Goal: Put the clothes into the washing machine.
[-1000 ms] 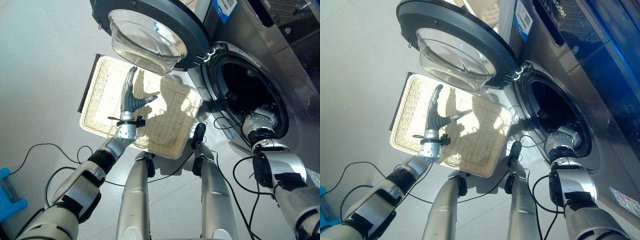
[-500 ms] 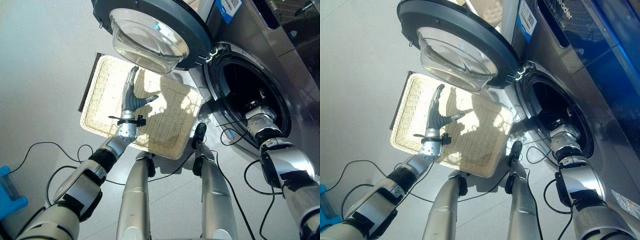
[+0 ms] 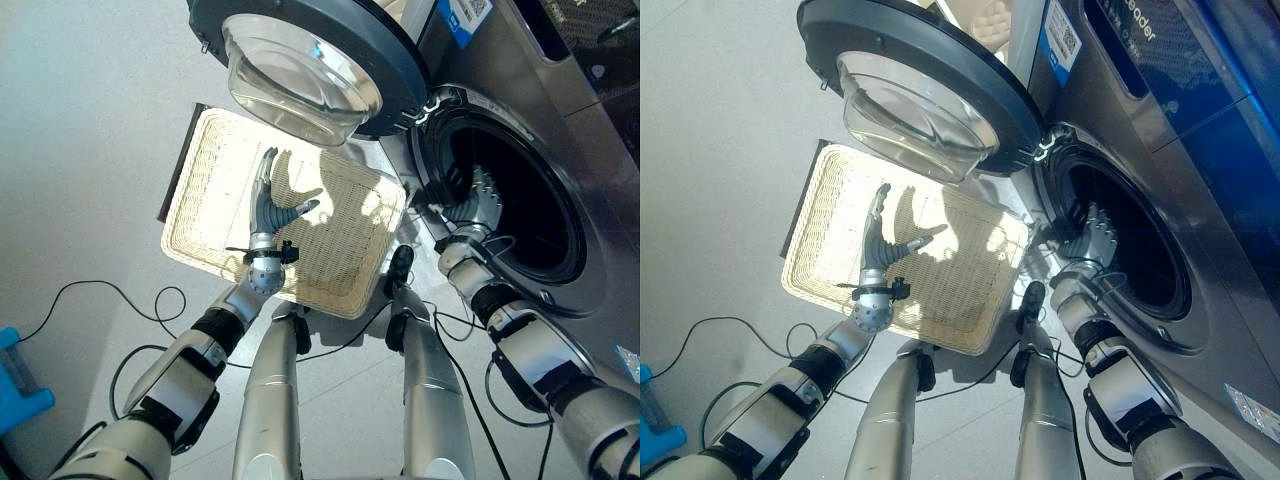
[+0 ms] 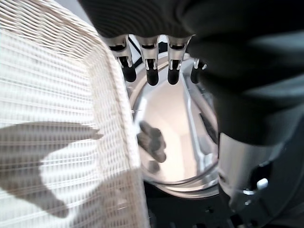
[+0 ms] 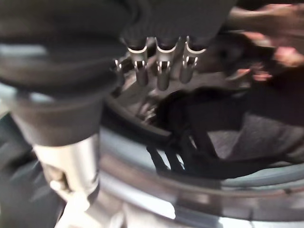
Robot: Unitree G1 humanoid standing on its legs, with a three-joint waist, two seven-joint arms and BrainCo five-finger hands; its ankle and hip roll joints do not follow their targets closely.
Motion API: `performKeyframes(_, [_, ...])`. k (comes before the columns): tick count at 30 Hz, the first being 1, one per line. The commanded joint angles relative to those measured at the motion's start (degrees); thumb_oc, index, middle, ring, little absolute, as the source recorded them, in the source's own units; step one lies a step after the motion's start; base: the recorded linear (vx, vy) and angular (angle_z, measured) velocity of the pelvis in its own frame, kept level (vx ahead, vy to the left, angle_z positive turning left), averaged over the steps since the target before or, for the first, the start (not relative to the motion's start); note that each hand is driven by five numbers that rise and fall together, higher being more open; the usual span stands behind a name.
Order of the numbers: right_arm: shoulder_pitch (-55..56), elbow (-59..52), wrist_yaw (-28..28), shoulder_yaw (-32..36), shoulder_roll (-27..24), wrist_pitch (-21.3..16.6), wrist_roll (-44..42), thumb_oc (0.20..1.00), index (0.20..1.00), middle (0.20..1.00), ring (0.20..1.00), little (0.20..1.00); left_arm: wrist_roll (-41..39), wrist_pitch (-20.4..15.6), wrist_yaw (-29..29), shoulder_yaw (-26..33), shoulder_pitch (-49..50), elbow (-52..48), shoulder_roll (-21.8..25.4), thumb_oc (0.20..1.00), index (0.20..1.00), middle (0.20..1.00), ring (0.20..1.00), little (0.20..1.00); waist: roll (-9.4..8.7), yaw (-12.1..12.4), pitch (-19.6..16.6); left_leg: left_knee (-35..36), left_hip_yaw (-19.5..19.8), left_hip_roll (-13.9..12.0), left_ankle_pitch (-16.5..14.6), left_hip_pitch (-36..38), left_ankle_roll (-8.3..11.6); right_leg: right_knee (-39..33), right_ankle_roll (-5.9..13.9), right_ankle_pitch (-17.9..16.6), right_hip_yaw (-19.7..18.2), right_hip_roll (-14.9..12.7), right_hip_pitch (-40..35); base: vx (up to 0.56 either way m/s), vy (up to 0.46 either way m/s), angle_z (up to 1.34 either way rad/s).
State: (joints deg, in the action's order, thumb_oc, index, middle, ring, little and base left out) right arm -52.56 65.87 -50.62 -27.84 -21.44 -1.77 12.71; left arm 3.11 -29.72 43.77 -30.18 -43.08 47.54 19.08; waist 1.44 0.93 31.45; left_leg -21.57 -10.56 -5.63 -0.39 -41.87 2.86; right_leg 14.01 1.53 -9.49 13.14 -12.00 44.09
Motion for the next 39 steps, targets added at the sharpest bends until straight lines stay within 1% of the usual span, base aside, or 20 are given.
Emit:
performKeyframes(1, [0.3,0.3,2.1,-2.1,-3.6,-0.8,3.9,1.000,1.000,1.000,1.000,1.000,1.6,-3.5,-0.1,2.0,0.9,-0.8,-2.3,1.000,1.000,1.000,1.000,1.000,3.92,0.6,-1.7,3.9,-2.7,3.3,-1.2,2.1,1.04,9.7,6.25,9.8,3.7,-0.1,-1.1,0.00,0.000,0.00])
performKeyframes(4, [1.1,0.6,3.3,-2.9,-3.0,-1.2,5.6,1.000,1.000,1.000,1.000,1.000,1.9,-3.7,-0.7,2.2,1.5,-0.1,-2.8,1.000,1.000,1.000,1.000,1.000,3.63,0.7,-1.7,3.8,-2.5,3.3,-1.4,2.7,1.14,9.5,6.20,10.0,3.9,-0.2,-1.8,-0.01,-0.014,0.02])
performKeyframes(5, [1.9,0.5,4.2,-4.1,-2.5,-1.2,7.6,1.000,1.000,1.000,1.000,1.000,0.8,-3.6,-2.5,2.3,1.9,0.6,-3.3,1.000,1.000,1.000,1.000,1.000,3.36,0.9,-1.7,3.7,-2.4,3.2,-1.6,3.5,1.21,9.6,6.18,10.2,4.2,-0.5,-2.7,-0.01,-0.010,0.06])
performKeyframes(9, [3.6,0.1,5.7,-5.0,-1.6,-0.7,9.3,1.000,1.000,1.000,1.000,1.000,0.4,-2.7,-5.3,2.5,2.8,1.8,-4.0,1.000,1.000,1.000,1.000,1.000,2.78,0.8,-1.7,3.4,-2.4,2.9,-2.1,5.4,1.32,10.0,6.09,10.8,4.4,-0.8,-4.6,0.00,-0.007,0.08])
performKeyframes(10, [5.2,-0.1,7.8,-5.3,-0.7,-0.3,10.1,1.000,1.000,1.000,1.000,1.000,-1.4,-0.8,-7.9,2.8,3.9,3.2,-4.7,1.000,1.000,1.000,1.000,1.000,2.28,0.8,-1.7,3.5,-2.4,2.6,-2.3,7.5,1.35,10.0,6.05,11.2,4.6,-0.9,-6.7,0.00,-0.002,0.12])
performKeyframes(13, [9.0,0.2,11.2,-5.6,1.2,1.1,10.8,1.000,1.000,1.000,1.000,1.000,-2.6,0.6,-11.6,3.5,6.0,5.9,-5.5,1.000,1.000,1.000,1.000,1.000,1.34,0.8,-1.7,3.6,-2.6,2.2,-2.7,11.5,1.30,9.7,5.93,11.8,4.8,-1.2,-10.9,0.01,-0.001,0.04])
performKeyframes(16, [12.2,0.0,12.7,-6.2,3.2,2.6,11.3,1.000,1.000,1.000,1.000,1.000,-5.5,1.6,-14.2,4.3,8.0,8.9,-5.7,1.000,1.000,1.000,1.000,1.000,0.29,0.8,-1.7,4.1,-2.3,2.0,-2.9,15.9,1.15,8.6,5.85,12.1,4.6,-1.3,-15.6,0.01,-0.023,0.01])
performKeyframes(21, [18.3,-1.0,14.3,-6.1,4.7,4.0,11.3,1.000,1.000,1.000,1.000,1.000,-6.1,2.1,-18.0,5.0,12.4,13.4,-5.2,1.000,1.000,1.000,1.000,1.000,-1.13,0.9,-1.9,6.5,-1.4,2.0,-2.5,24.6,1.28,5.4,5.39,12.4,3.9,-0.2,-25.2,0.03,0.003,0.01])
performKeyframes(22, [20.6,-1.2,15.2,-5.5,4.8,3.8,11.3,1.000,1.000,1.000,1.000,1.000,-5.0,2.1,-19.6,5.0,14.6,14.1,-5.0,1.000,1.000,1.000,1.000,1.000,-1.35,0.8,-3.5,8.0,-1.0,2.0,-2.0,26.7,1.47,3.5,5.20,12.3,3.5,0.7,-27.7,0.07,0.028,-0.02])
performKeyframes(24, [21.8,-1.3,15.6,-5.4,4.6,3.3,11.4,1.000,1.000,1.000,1.000,1.000,-4.6,2.2,-20.0,4.7,15.5,14.4,-4.9,1.000,1.000,1.000,1.000,1.000,-1.48,0.8,-4.3,8.6,-0.7,2.0,-1.9,27.6,1.57,2.8,5.17,12.3,3.4,0.9,-28.8,0.12,0.021,-0.04])
performKeyframes(25, [24.6,-1.5,17.0,-5.0,4.7,2.5,12.4,1.000,1.000,1.000,1.000,1.000,-2.9,2.4,-21.1,4.4,18.1,15.6,-5.1,1.000,1.000,1.000,1.000,1.000,-1.90,0.7,-6.7,10.3,-0.3,2.0,-1.4,30.2,1.73,1.1,5.15,12.4,2.8,1.6,-31.6,0.16,0.014,-0.09])
performKeyframes(26, [24.9,-1.5,17.1,-5.1,4.7,2.4,12.4,1.000,1.000,1.000,1.000,1.000,-2.6,2.6,-21.3,4.4,18.4,15.8,-5.1,1.000,1.000,1.000,1.000,1.000,-1.93,0.7,-7.2,10.6,-0.2,2.0,-1.2,30.4,1.73,0.8,5.12,12.2,2.7,1.7,-31.8,0.24,-0.002,-0.08])
performKeyframes(27, [27.6,-1.7,20.1,-4.8,4.9,0.5,12.3,1.000,1.000,1.000,1.000,1.000,-0.8,3.4,-22.5,3.7,20.8,17.2,-5.3,1.000,1.000,1.000,1.000,1.000,-2.53,0.4,-9.9,12.6,-0.1,2.0,-0.8,33.0,1.70,-1.5,5.14,12.1,2.2,2.4,-34.9,0.17,-0.015,-0.12])
performKeyframes(29, [29.6,-1.5,22.8,-4.5,5.1,-0.9,10.8,1.000,1.000,1.000,1.000,1.000,0.2,4.4,-24.3,3.5,22.4,18.3,-5.4,1.000,1.000,1.000,1.000,1.000,-3.05,0.3,-12.4,14.5,-0.3,1.9,-0.5,35.5,1.78,-3.8,5.22,11.8,2.0,2.8,-37.7,0.18,-0.029,-0.17])
performKeyframes(31, [30.0,-1.5,23.4,-4.4,5.2,-1.4,10.1,1.000,1.000,1.000,1.000,1.000,0.4,4.8,-24.9,3.6,22.8,18.5,-5.4,1.000,1.000,1.000,1.000,1.000,-3.15,0.3,-12.8,15.0,-0.4,1.9,-0.4,36.0,1.77,-4.4,5.25,11.7,2.0,2.8,-38.3,0.09,-0.021,-0.07])
performKeyframes(33, [32.9,-1.2,26.4,-4.0,6.1,-3.2,11.4,1.000,1.000,1.000,1.000,1.000,-0.6,7.0,-28.0,4.3,25.5,20.0,-6.1,1.000,1.000,1.000,1.000,1.000,-3.78,0.0,-16.5,17.8,-0.2,1.9,0.0,39.4,1.54,-7.8,5.47,10.3,1.1,3.2,-41.6,0.17,-0.033,-0.04])
performKeyframes(35, [34.1,-0.8,27.5,-3.9,6.7,-3.8,11.8,1.000,1.000,1.000,1.000,1.000,-0.8,7.6,-29.2,4.9,26.8,20.9,-6.5,1.000,1.000,1.000,1.000,1.000,-4.00,-0.1,-18.4,19.4,-0.4,1.8,0.4,41.2,1.46,-9.7,5.57,9.3,0.5,3.4,-43.2,0.11,-0.031,-0.10])
performKeyframes(36, [34.3,-0.7,27.9,-3.9,6.8,-4.0,11.6,1.000,1.000,1.000,1.000,1.000,-1.1,7.8,-29.4,4.9,27.1,21.0,-6.6,1.000,1.000,1.000,1.000,1.000,-4.05,-0.1,-18.7,19.7,-0.4,1.8,0.5,41.5,1.44,-10.0,5.58,9.1,0.4,3.4,-43.4,0.11,-0.037,-0.18])
performKeyframes(37, [35.1,-0.4,30.0,-3.8,7.4,-4.1,8.9,1.000,1.000,1.000,1.000,1.000,-1.3,8.3,-30.4,5.4,28.0,21.6,-7.1,1.000,1.000,1.000,1.000,1.000,-4.09,-0.2,-20.1,20.9,-0.2,1.8,0.7,42.8,1.35,-11.4,5.53,8.6,-0.1,3.7,-44.6,0.07,-0.026,-0.16])
performKeyframes(39, [35.1,-0.4,30.0,-3.8,7.4,-4.1,8.9,1.000,1.000,1.000,1.000,1.000,-1.3,8.3,-30.4,5.4,28.0,21.6,-7.1,1.000,1.000,1.000,1.000,1.000,-4.09,-0.2,-20.1,20.9,-0.2,1.8,0.7,42.8,1.35,-11.4,5.53,8.6,-0.1,3.7,-44.6,0.03,-0.010,-0.04])
